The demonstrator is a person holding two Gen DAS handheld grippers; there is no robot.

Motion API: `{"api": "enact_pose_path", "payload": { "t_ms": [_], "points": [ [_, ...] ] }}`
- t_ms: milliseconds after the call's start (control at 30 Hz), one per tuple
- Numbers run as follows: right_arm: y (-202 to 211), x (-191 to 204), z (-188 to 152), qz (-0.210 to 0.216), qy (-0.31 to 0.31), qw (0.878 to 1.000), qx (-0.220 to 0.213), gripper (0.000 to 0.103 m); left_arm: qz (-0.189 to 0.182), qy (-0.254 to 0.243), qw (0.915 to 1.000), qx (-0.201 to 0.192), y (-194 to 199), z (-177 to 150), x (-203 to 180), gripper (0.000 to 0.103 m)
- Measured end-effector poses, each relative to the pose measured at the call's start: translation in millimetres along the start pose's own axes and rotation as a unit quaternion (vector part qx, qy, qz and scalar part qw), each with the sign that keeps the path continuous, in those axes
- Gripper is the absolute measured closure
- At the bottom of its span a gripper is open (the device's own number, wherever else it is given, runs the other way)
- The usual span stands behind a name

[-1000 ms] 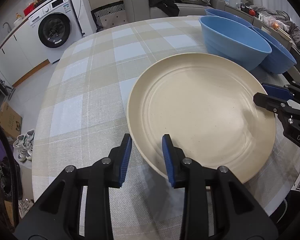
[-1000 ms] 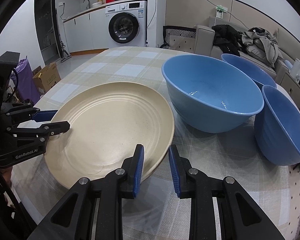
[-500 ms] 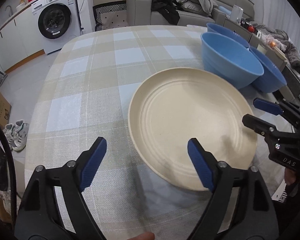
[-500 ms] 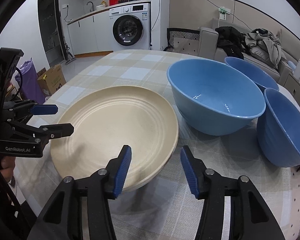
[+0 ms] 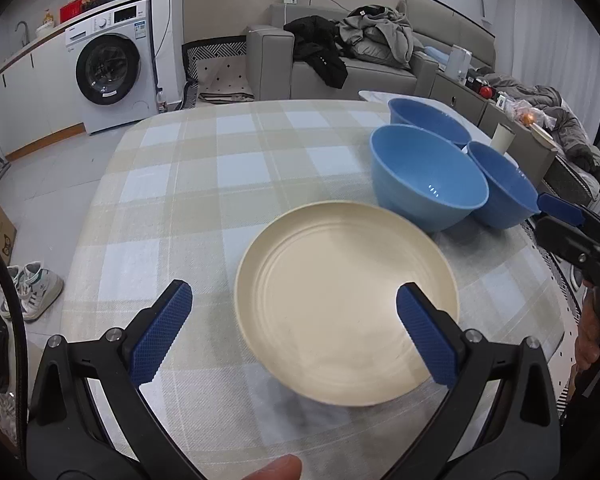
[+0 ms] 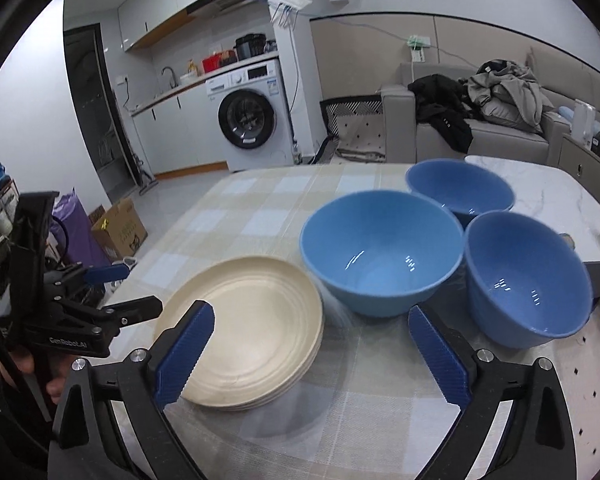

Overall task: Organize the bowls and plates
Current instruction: 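Open both tools and pull them back from the stacked plates, then move both tools toward the rim of the large blue bowl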

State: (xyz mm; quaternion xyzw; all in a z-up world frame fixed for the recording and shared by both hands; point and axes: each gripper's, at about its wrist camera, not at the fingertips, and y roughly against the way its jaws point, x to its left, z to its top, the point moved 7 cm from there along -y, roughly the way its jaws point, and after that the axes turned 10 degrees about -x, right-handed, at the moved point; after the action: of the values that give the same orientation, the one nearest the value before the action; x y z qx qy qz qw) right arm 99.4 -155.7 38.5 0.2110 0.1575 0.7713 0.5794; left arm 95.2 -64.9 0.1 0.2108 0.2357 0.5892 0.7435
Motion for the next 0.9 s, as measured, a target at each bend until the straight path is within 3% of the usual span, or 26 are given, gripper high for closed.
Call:
{"api": "enact_pose_path", "payload": {
  "t_ms": [433, 900],
  "points": [
    [74, -60, 54, -0.049, -0.030, 0.996, -0.072, 0.001, -0.022, -0.008, 0.9995, -0.023, 1, 50, -41, 0.001],
    [130, -137, 99, -0.055, -0.109, 0.985, -0.124, 0.001, -0.039, -0.016, 0.9981, -0.045, -12, 107, -76, 0.001]
  ]
}}
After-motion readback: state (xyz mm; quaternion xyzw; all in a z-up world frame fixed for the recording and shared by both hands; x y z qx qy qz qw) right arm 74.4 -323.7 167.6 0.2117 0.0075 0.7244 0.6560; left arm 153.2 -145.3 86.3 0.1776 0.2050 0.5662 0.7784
